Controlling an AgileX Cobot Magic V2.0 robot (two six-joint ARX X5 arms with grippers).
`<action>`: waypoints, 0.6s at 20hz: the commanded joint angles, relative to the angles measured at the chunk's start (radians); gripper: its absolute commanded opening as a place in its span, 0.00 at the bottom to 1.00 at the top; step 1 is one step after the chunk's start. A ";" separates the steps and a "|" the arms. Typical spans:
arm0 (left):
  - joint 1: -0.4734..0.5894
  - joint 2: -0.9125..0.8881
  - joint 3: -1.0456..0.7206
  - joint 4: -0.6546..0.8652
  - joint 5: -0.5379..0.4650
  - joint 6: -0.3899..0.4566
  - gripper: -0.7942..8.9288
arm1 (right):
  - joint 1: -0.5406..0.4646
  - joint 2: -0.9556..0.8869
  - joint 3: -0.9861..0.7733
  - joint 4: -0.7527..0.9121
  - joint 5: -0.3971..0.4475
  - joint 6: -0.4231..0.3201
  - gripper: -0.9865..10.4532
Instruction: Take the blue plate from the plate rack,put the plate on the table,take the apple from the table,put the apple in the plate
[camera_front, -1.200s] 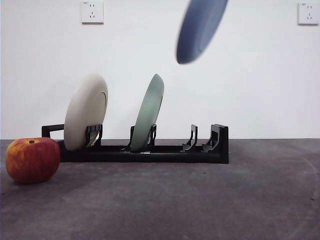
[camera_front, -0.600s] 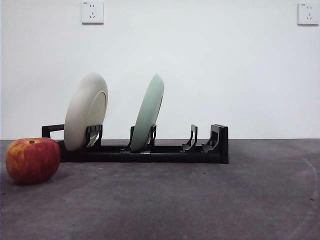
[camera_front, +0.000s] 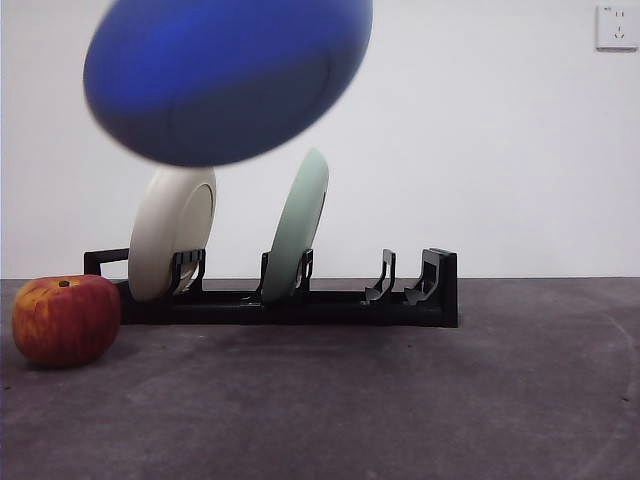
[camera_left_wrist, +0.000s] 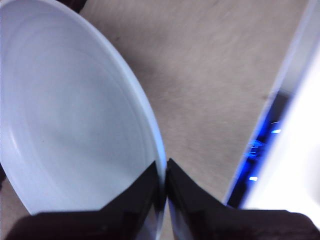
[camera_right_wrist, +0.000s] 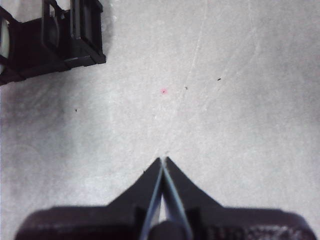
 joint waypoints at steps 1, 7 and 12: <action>-0.024 0.003 -0.176 0.183 -0.023 0.010 0.07 | 0.001 0.005 0.006 0.002 -0.001 0.011 0.09; -0.066 0.065 -0.497 0.477 -0.102 0.043 0.07 | 0.001 0.005 0.006 0.002 -0.001 0.010 0.09; -0.070 0.197 -0.513 0.514 -0.101 0.068 0.07 | 0.001 0.005 0.006 0.002 -0.001 0.010 0.09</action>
